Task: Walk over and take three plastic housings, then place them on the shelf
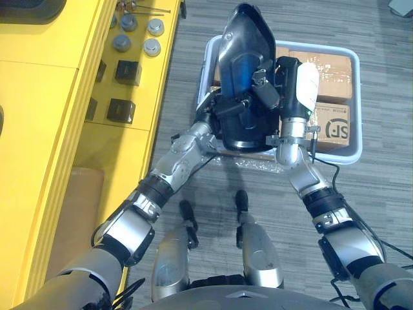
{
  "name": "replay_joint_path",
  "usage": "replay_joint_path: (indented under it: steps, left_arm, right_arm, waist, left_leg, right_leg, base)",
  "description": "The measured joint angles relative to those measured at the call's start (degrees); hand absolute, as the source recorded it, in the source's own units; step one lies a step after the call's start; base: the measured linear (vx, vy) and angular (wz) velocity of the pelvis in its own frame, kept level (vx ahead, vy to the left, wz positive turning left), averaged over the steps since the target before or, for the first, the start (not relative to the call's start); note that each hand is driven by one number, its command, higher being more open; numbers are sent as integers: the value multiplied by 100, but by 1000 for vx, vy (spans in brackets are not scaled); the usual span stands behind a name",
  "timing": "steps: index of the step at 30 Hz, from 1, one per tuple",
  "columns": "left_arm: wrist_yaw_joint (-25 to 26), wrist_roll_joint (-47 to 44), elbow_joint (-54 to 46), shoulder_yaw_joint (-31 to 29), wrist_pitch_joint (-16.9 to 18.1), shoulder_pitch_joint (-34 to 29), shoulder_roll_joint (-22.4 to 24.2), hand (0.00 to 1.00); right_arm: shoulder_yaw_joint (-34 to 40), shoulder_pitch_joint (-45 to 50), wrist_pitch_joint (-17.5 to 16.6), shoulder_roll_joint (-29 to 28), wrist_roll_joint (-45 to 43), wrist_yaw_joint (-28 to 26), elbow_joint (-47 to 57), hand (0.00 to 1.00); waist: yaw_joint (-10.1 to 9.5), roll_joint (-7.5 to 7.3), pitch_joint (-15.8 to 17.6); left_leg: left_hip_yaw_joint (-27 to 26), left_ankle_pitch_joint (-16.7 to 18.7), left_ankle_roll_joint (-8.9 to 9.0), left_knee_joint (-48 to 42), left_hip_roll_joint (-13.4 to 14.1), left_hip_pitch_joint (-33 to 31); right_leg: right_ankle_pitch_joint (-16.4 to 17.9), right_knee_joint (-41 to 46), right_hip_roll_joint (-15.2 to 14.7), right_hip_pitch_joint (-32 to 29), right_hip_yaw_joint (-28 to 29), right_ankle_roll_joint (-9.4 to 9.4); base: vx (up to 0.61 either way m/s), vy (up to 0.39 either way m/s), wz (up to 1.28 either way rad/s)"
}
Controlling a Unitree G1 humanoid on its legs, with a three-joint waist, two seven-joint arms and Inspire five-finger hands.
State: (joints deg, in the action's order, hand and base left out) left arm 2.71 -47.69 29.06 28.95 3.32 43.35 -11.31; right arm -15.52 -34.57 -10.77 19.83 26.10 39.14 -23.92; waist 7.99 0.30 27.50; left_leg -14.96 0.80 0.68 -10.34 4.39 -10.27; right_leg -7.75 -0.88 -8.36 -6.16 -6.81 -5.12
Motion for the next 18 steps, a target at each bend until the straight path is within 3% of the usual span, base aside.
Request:
replay_joint_path:
  steps: [3, 6, 7, 10, 14, 18]
  left_arm:
    - [-171, 1, -62, 15, 79, -320, 0, 0]
    - [-233, 2, -422, 67, 151, -950, -51, 0]
    - [-266, 9, -541, 92, 152, -1167, -72, 0]
    - [-270, 55, -810, 163, 152, -1630, -81, 0]
    - [-249, 350, -1625, 177, 151, -2720, -39, 0]
    - [-128, 1320, -2304, 162, 150, -3538, 31, 0]
  right_arm:
    - [-34, 335, -1, -69, 2, 12, 194, 0]
    - [-56, 903, -17, -181, 52, 19, 551, 0]
    - [-78, 1130, -22, -211, 52, 19, 690, 100]
    - [-86, 1635, -83, -283, 58, 19, 977, 100]
    - [-90, 2688, -437, -558, 52, 285, 1616, 100]
    - [-69, 3468, -497, -681, -74, 417, 2049, 100]
  waist:
    - [6, -35, -24]
    - [3, -162, -161]
    - [-12, -213, -190]
    - [-40, -241, -226]
    - [-138, -242, -494]
    - [-238, -182, -1117]
  left_leg:
    - [-10, -19, 29, 136, -2, 218]
    - [1, -46, 77, 272, 3, 323]
    - [10, -50, 82, 293, 8, 359]
    - [32, -56, 89, 378, -11, 515]
    - [73, -67, 106, 583, -53, 740]
    - [124, -144, 133, 870, -106, 932]
  right_leg:
    - [1, -61, 19, 173, -13, 0]
    - [7, -141, 45, 269, -66, 7]
    - [16, -144, 53, 300, -79, 17]
    - [28, -172, 48, 445, -119, 25]
    - [111, -230, 28, 646, -212, 9]
    - [234, -223, 3, 743, -330, -4]
  base:
    - [0, 0, 0]
    - [6, -8, 1]
    - [3, -18, 5]
    - [-1, -1, 4]
    - [13, 2, 7]
    - [38, -2, 11]
